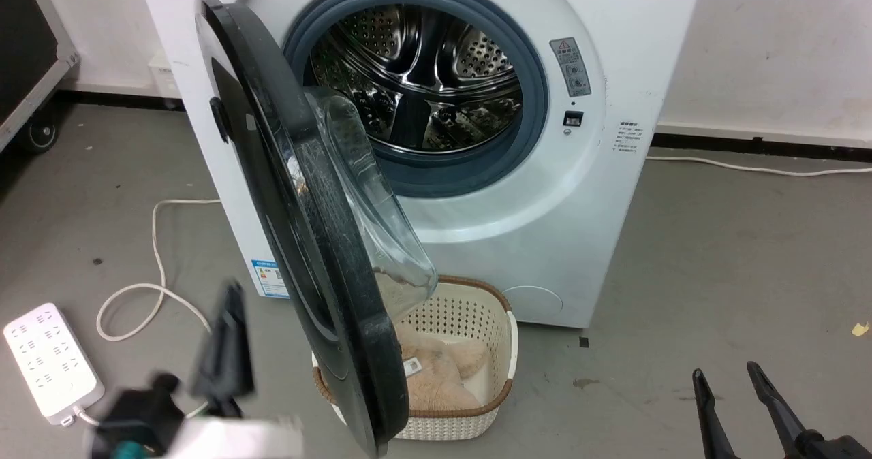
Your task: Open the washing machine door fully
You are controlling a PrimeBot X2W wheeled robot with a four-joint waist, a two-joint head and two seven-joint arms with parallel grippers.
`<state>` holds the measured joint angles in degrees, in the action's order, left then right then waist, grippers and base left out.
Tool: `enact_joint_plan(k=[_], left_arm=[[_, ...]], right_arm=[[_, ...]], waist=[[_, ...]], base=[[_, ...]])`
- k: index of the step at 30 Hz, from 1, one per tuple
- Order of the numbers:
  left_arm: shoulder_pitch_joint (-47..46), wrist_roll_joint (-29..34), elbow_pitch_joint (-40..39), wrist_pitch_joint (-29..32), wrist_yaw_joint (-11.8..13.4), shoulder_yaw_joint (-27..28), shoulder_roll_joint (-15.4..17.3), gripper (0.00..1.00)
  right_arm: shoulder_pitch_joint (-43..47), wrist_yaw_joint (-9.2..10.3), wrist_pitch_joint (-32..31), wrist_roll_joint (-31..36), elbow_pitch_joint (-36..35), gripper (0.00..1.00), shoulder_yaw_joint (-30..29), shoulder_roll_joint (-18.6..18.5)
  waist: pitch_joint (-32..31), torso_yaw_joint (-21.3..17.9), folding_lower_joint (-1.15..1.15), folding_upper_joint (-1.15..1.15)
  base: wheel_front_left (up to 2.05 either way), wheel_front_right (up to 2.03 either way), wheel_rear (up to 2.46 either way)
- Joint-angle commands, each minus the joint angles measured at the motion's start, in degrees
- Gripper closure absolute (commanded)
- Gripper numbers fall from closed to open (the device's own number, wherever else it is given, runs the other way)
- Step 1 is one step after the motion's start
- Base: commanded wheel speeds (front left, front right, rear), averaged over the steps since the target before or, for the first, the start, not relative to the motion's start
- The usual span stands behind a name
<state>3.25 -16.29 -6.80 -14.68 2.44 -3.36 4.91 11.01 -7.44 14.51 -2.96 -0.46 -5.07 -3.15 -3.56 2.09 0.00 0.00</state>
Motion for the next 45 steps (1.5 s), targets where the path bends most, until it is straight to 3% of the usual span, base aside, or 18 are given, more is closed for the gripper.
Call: enact_joint_plan(k=[1,9,16,20,26,39,45], left_arm=[[-1.81,-0.07,-1.94,-0.3,0.45,0.59,0.08,1.0],[-8.14,2.58,-16.34,3.39,2.55,-0.3,0.32,1.0],[-7.54,5.26,-20.44,13.35,0.97,-12.13,-0.34,1.0],[-4.77,3.85,-16.67,16.28,-0.62,-19.61,-0.97,1.0],[-1.59,2.21,-8.43,17.55,-0.01,-24.75,-1.48,1.0],[-2.82,1.87,4.14,17.24,3.03,-22.04,-0.52,1.0],[-2.64,1.02,7.26,16.56,3.69,-20.33,0.82,1.0]], right_arm=[[-1.09,-0.05,0.37,-0.04,-0.09,0.0,-0.1,0.27],[-1.25,-0.05,0.39,-0.04,-0.3,0.0,0.27,0.27],[-1.29,-0.05,0.41,-0.6,-0.03,0.0,0.65,0.27],[-1.48,-0.05,0.42,-0.76,0.21,0.0,0.6,0.27],[-1.75,-0.05,0.44,-1.16,0.53,0.0,0.61,0.27],[-1.84,-0.05,0.47,-1.82,1.31,0.0,1.35,0.27],[-1.18,-0.05,0.48,-2.57,1.61,0.0,1.91,0.27]], waist=[[-0.17,0.05,0.0,0.0],[-0.61,-0.3,0.0,0.0],[-0.41,-0.83,0.0,0.0],[-0.1,-1.02,0.0,0.0],[0.48,-1.26,0.0,0.0],[1.85,0.21,0.0,0.0],[1.27,6.07,0.0,0.0]], base=[[0.0,0.0,0.0],[0.0,0.0,0.0],[0.0,0.0,0.0],[0.0,0.0,0.0],[0.0,0.0,0.0],[0.0,0.0,0.0],[0.0,0.0,0.0]])
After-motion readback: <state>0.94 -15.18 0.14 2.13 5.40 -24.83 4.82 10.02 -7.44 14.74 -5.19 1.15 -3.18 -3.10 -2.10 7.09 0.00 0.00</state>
